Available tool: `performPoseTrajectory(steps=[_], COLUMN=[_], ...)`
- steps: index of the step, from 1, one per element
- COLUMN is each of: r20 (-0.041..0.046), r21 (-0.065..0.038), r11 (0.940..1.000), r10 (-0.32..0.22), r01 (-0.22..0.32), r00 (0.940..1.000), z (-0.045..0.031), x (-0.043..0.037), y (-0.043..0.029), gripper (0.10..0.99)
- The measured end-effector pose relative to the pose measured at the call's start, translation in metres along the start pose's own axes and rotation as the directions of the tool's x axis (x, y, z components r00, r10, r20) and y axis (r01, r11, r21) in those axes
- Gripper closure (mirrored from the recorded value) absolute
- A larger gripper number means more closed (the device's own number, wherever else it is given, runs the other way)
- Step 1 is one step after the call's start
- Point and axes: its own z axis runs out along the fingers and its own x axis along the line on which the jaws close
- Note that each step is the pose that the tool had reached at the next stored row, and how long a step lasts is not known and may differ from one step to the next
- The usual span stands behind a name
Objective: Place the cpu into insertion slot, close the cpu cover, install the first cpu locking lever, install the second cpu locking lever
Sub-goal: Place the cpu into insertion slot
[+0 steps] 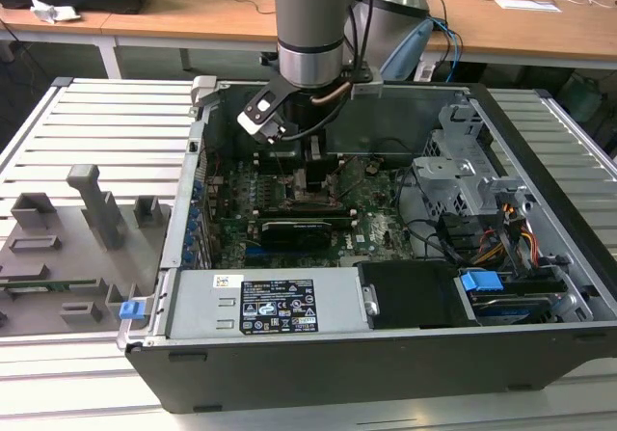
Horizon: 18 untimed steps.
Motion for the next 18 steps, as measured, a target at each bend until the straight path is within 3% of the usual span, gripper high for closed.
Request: performPoseTrajectory(steps=[18], r20=[0.0024], r21=[0.000], r11=[0.9996], r10=[0.028], r01=[-0.028], r00=[0.9996], z=[0.0211], x=[0.0030], y=[-0.0018], gripper=[0.557])
